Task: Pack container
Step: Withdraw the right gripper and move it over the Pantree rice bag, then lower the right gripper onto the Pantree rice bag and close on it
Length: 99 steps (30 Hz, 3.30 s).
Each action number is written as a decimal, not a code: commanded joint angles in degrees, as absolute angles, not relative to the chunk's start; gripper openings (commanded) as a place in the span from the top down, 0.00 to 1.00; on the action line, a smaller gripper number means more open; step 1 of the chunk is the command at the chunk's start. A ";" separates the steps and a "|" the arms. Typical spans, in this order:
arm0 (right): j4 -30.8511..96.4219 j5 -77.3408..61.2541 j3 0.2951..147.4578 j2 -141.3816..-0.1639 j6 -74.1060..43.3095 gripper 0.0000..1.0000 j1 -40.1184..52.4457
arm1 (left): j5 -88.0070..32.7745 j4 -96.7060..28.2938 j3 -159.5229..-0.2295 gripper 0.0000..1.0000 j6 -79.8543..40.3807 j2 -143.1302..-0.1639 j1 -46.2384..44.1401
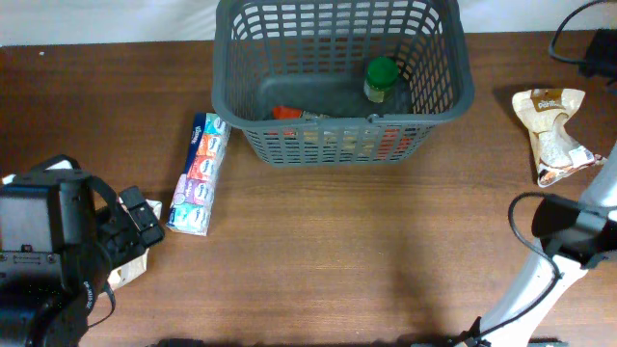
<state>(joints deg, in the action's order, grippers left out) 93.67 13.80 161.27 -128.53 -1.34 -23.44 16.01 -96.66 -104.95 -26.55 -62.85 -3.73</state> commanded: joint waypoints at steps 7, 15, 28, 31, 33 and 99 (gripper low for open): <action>97.34 9.54 161.40 -136.99 -1.83 0.01 -24.45 | 15.79 -96.68 -105.06 0.00 -25.80 -62.83 -3.42; 96.51 2.96 161.40 -136.99 0.14 0.01 -24.95 | 15.77 -96.66 -105.06 0.00 -25.80 -62.83 -3.42; 91.42 -7.09 161.40 -137.27 15.81 0.01 -25.21 | 15.77 -96.66 -105.06 0.00 -25.80 -62.83 -3.42; 89.60 -6.85 161.40 -137.27 19.88 0.01 -25.28 | 15.77 -96.66 -105.06 0.00 -25.80 -62.83 -3.42; 88.33 -6.87 161.40 -137.27 21.67 0.01 -25.69 | 15.77 -96.66 -105.06 0.00 -25.80 -62.83 -3.42; 78.48 5.80 144.22 -153.53 26.06 0.01 -28.88 | 15.77 -96.68 -105.06 0.00 -25.80 -62.83 -3.42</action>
<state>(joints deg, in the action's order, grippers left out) 78.81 5.13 145.14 -152.66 26.72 -29.04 15.99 -96.66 -104.95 -26.55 -62.85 -3.73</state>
